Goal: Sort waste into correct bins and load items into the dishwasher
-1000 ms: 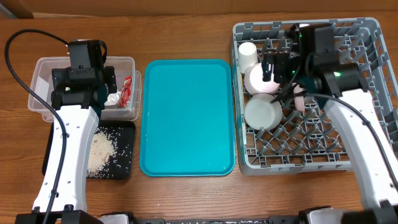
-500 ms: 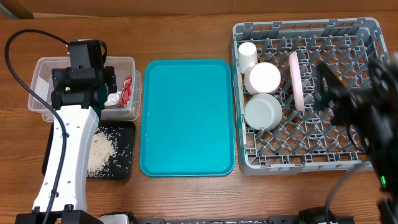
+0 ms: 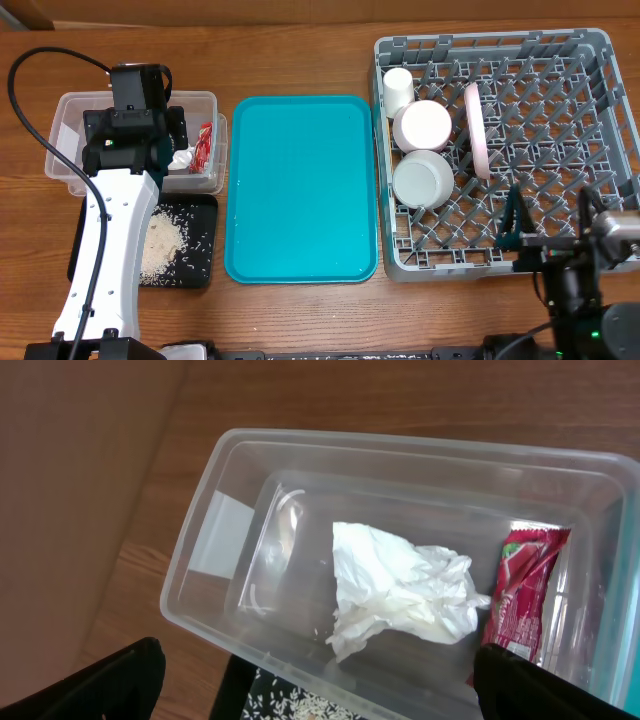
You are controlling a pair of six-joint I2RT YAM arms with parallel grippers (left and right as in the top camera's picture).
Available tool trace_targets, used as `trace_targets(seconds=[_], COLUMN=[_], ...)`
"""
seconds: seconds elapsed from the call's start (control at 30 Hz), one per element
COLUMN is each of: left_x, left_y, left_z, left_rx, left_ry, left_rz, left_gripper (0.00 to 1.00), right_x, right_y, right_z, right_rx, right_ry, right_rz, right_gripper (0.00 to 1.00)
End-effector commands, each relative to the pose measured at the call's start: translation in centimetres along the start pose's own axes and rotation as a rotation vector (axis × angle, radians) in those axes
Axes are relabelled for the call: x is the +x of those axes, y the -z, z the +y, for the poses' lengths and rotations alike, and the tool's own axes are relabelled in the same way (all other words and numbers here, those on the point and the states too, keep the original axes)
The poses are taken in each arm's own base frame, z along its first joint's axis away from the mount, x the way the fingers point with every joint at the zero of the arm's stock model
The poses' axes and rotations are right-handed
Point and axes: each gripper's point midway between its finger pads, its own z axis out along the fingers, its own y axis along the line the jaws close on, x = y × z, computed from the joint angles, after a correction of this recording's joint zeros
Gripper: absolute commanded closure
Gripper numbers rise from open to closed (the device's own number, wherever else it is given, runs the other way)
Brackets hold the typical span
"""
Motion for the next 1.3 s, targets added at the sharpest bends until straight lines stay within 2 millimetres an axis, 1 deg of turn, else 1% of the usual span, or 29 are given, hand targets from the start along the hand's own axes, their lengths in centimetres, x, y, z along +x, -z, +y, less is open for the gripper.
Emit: trace_targets(seconds=[0.0,0.13,0.3,0.6,0.77,0.9,1.27], left_x=[-0.8,-0.8,-0.8,-0.8,-0.8,-0.8,-0.8], left_y=[0.6,0.6,0.6,0.6,0.6,0.6,0.6], left_z=[0.7,0.7,0.7,0.7,0.7,0.7,0.7], left_rx=[-0.017,-0.017,-0.017,-0.017,-0.016,-0.017,-0.016], left_ry=[-0.003,-0.003,-0.003,-0.003,-0.003,-0.003,-0.003], left_rz=[-0.024,-0.024,-0.024,-0.024,-0.024,-0.024,-0.024], left_gripper=[0.0,0.0,0.0,0.0,0.0,0.0,0.0], right_x=[2.7,5.2,8.1,12.3,13.9,16.0,15.9], right_y=[-0.2,-1.0,-2.0,-3.1,-3.4,-3.6,-3.6], right_z=[0.1,0.0,-1.2,-2.0,-2.3,-2.5,-2.6], right_rx=[-0.038,-0.077,-0.053,-0.038,-0.032,-0.024,-0.023], right_ry=[-0.002,-0.005,-0.093,-0.11,-0.113,-0.12,-0.118], right_rz=[-0.024,-0.091,-0.119,-0.054,-0.02,0.032,0.028], right_gripper=[0.0,0.0,0.0,0.0,0.0,0.0,0.0])
